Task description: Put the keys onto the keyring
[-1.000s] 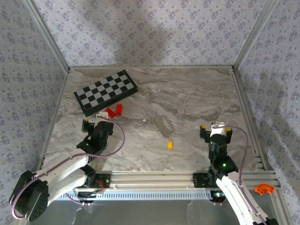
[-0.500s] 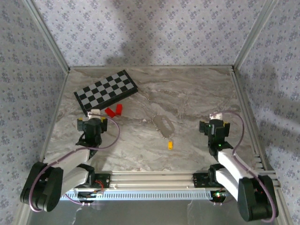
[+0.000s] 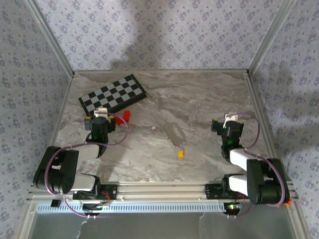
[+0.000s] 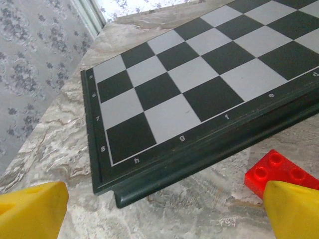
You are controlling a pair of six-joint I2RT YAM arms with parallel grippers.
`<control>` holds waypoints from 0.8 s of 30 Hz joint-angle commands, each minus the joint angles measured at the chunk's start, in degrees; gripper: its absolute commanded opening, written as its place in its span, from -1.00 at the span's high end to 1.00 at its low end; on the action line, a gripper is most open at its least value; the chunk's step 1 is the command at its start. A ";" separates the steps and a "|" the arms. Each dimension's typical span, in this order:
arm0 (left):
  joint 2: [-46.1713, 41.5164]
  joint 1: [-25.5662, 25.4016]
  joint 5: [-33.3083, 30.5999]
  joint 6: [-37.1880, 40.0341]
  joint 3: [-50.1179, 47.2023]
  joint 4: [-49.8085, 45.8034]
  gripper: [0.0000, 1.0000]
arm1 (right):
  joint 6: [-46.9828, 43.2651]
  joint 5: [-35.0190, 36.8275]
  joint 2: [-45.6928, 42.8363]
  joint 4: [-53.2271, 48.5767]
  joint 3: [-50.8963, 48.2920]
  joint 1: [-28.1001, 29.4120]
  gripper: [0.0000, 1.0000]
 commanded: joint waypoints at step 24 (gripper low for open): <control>9.87 11.36 12.48 -6.16 3.45 9.41 -0.99 | -1.01 -0.19 17.96 14.35 7.03 -1.56 -0.99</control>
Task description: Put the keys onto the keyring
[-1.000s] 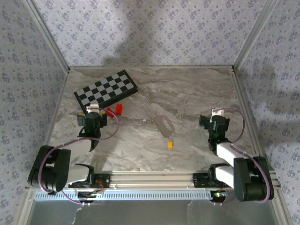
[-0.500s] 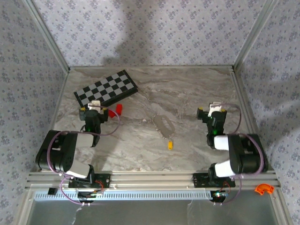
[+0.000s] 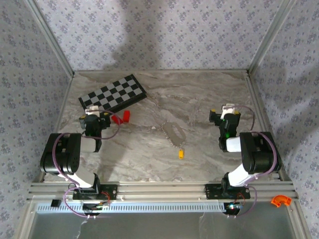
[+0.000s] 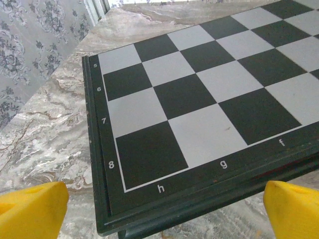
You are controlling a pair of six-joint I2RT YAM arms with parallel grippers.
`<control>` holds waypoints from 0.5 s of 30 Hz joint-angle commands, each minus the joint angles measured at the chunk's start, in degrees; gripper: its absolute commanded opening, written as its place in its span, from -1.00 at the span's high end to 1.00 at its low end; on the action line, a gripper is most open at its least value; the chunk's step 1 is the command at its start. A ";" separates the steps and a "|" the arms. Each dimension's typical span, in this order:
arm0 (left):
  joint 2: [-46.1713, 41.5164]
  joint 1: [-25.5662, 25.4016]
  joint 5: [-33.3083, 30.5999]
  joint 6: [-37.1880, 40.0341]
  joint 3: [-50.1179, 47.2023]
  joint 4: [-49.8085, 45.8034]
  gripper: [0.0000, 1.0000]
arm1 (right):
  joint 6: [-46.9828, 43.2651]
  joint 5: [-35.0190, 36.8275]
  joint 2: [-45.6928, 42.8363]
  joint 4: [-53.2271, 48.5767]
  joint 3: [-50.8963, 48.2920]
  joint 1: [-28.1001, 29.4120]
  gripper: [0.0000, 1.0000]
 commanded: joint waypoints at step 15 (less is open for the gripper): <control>-0.62 0.41 1.28 -1.69 1.53 -0.26 -0.99 | 0.49 -0.79 -0.65 -3.88 0.47 -0.69 -0.99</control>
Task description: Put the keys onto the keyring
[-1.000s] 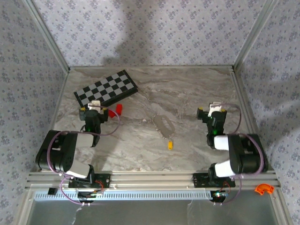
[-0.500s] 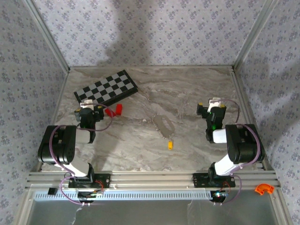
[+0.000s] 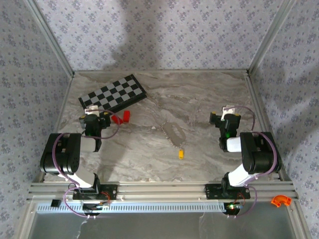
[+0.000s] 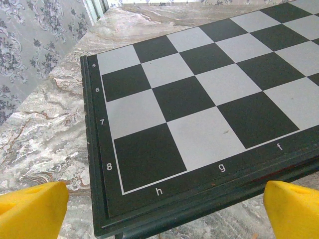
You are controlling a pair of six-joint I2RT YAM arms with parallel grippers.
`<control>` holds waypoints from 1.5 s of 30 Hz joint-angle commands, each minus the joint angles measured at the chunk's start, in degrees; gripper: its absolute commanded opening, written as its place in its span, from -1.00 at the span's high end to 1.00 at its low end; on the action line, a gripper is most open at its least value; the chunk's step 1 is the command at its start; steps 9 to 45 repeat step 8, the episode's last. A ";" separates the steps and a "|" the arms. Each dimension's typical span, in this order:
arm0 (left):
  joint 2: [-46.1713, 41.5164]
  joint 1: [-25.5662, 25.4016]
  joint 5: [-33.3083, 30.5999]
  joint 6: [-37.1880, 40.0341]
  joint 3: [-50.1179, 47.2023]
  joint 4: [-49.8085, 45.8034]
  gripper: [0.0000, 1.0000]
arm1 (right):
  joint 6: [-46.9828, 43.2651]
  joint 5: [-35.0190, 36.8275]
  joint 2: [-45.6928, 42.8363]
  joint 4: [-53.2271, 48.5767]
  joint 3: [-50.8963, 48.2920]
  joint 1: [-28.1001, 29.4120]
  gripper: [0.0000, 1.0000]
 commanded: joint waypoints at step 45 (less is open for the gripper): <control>-0.56 0.33 0.83 -0.88 1.18 0.17 -0.99 | 0.25 -0.39 -0.63 -0.22 0.50 -0.36 -0.99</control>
